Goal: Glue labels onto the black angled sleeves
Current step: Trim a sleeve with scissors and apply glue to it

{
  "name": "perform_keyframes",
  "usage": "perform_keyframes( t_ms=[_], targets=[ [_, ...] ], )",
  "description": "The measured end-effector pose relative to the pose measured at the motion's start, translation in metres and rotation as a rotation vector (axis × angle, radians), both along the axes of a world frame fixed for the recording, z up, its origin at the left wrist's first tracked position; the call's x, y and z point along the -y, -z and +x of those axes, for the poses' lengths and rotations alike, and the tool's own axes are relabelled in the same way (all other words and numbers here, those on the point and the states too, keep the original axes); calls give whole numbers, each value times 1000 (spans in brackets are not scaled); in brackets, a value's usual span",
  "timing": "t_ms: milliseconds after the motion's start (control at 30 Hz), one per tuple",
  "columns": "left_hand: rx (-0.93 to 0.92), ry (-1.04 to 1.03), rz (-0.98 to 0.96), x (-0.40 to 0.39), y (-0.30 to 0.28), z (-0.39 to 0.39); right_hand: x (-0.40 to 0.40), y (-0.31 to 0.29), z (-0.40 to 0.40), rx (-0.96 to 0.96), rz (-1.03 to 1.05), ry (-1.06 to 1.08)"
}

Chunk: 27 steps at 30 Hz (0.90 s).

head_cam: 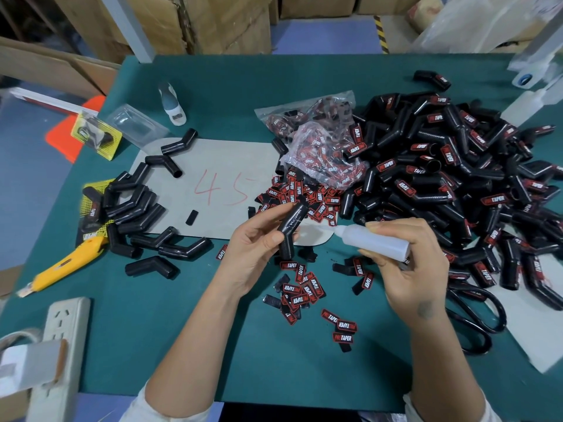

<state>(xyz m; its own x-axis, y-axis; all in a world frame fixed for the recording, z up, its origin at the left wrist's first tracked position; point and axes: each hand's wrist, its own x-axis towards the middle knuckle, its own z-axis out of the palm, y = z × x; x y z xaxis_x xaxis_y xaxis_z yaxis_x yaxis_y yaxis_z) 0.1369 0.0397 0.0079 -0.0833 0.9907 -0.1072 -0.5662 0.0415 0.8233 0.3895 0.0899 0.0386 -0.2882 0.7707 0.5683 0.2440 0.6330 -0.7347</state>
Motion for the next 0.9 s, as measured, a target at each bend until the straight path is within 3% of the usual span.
perform_keyframes(
  t_ms=[900],
  targets=[
    [41,16,11,-1,9,-1,-2,-2,0,-37,24,23]
  ],
)
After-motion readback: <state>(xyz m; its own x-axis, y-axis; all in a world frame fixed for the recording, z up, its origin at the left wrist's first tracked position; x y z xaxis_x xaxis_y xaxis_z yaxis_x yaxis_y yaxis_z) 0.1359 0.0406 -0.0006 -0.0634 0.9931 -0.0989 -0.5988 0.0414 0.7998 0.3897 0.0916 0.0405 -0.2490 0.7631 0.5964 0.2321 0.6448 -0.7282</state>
